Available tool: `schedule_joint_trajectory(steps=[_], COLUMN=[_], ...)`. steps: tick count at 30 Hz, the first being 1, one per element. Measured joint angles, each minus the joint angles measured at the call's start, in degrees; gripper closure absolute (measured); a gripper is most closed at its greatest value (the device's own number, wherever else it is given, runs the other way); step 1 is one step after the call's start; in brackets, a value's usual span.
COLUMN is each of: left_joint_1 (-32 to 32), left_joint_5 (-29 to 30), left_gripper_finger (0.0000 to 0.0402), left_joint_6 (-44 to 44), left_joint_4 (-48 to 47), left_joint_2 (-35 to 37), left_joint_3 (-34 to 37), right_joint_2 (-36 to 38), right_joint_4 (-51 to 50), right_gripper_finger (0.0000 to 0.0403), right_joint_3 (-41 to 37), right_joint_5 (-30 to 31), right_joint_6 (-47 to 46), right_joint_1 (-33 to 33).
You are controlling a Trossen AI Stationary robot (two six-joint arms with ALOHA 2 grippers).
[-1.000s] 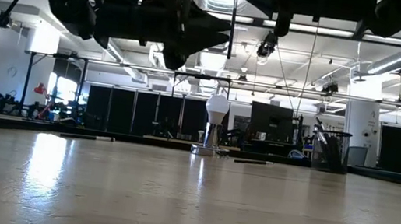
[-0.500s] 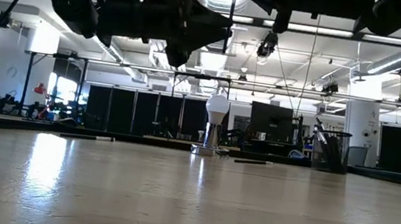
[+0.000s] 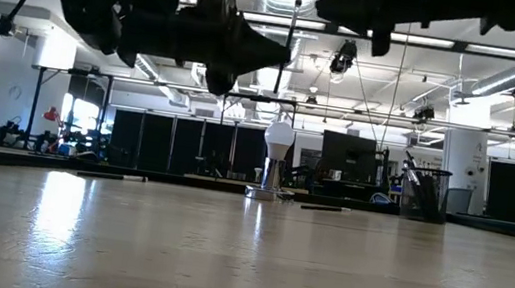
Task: Put items in baskets/containers
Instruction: Put the black eyeshadow brush into the black pen holder
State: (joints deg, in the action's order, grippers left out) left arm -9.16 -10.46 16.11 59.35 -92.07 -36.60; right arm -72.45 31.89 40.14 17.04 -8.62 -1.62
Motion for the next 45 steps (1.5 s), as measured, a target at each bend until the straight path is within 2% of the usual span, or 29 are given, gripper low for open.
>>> schedule_joint_trajectory(steps=[2, 5, 11, 18, 23, 29, 33, 38, 41, 45], left_joint_1=[-0.1, -0.1, -0.1, -0.1, -0.1, -0.2, -0.1, -0.5, -0.7, -0.9], left_joint_5=[0.0, 0.0, -0.2, -0.5, -0.4, -0.2, 1.2, 3.0, 3.1, 3.0], left_gripper_finger=[0.0397, 0.0397, 0.0397, 0.0397, 0.0397, 0.0397, 0.0387, 0.0324, 0.0295, 0.0278], left_joint_6=[-1.1, -3.3, -4.6, -4.6, -4.6, -4.3, -3.3, -1.9, -3.1, -4.0], left_joint_4=[0.0, 0.1, 0.1, 0.1, 0.1, -0.7, -0.8, -1.7, -3.0, -3.0], left_joint_2=[0.0, 0.0, 0.0, 0.0, 0.0, 0.0, 0.1, 0.1, 0.1, 0.1], left_joint_3=[0.3, 0.3, 0.1, 0.1, 0.1, 0.2, 0.2, 0.3, 0.3, 0.7], right_joint_2=[2.1, 2.4, -3.3, -9.3, -11.2, -10.9, -10.5, -8.3, -4.7, 1.8], right_joint_4=[-4.9, -6.7, -2.0, 4.8, 5.8, 6.9, 6.5, 3.1, -2.5, -12.4], right_gripper_finger=[0.0315, 0.0286, 0.0251, 0.0242, 0.0272, 0.0378, 0.0388, 0.0390, 0.0391, 0.0391], right_joint_3=[0.0, 0.0, 0.0, 1.2, 3.0, 3.4, 3.4, 3.4, 3.4, 3.1], right_joint_5=[-0.5, -5.2, -8.2, -12.5, -12.6, -12.9, -12.7, -10.5, -6.3, 1.3], right_joint_6=[-1.4, -3.5, -5.2, -9.0, -7.5, -4.5, -4.4, -3.5, -1.8, 0.6], right_joint_1=[0.0, 0.1, -0.2, -2.9, -3.5, -3.4, -3.3, -3.8, -4.7, -6.7])
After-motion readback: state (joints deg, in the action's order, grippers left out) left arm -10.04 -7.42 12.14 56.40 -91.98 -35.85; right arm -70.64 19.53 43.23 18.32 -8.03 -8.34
